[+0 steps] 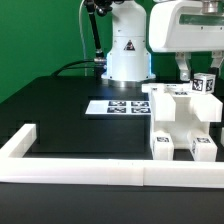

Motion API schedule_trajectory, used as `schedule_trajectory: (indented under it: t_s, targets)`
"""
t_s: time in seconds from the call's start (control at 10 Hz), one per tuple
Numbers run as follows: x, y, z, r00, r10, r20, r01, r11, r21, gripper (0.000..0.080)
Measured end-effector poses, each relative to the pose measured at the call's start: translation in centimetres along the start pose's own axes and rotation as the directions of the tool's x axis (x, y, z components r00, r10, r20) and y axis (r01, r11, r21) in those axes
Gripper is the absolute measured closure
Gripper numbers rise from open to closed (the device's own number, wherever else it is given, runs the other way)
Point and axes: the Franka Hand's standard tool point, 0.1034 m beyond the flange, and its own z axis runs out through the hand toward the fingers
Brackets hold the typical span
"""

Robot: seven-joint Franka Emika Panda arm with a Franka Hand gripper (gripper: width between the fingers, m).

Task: Assemble chair

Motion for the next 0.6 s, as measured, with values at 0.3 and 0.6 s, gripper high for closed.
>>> schedule_trajectory:
  t_s: [0.3, 0.6]
  targets:
    - [0.02, -0.04, 0.0, 0.988, 0.156, -0.001, -0.156, 0.988, 0.003, 0.0515]
    - [0.04, 0.0, -0.03, 0.901, 0.435, -0.002, -0.434, 0.901, 0.012, 0.0515]
